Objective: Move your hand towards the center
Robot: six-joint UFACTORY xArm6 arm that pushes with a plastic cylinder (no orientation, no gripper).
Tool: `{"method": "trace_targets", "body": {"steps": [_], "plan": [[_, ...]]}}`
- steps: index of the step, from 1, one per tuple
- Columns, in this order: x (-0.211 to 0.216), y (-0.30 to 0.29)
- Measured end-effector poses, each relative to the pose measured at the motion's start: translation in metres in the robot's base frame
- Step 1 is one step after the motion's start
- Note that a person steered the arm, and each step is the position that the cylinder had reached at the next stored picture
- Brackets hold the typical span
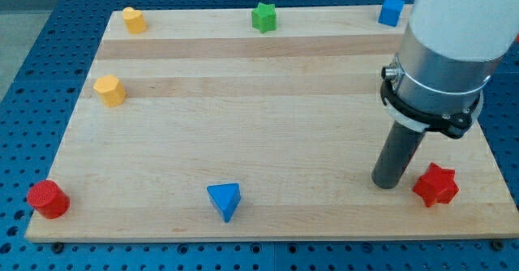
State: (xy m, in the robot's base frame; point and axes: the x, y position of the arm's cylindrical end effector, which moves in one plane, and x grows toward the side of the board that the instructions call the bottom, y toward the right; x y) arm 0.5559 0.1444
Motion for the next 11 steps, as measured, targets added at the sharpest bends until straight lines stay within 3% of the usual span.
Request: {"method": "trace_targets", "body": {"steps": [5,7,11], "plan": [[-0.03,-0.009],[-0.044,-0.056],[-0.111,-0.127]]}}
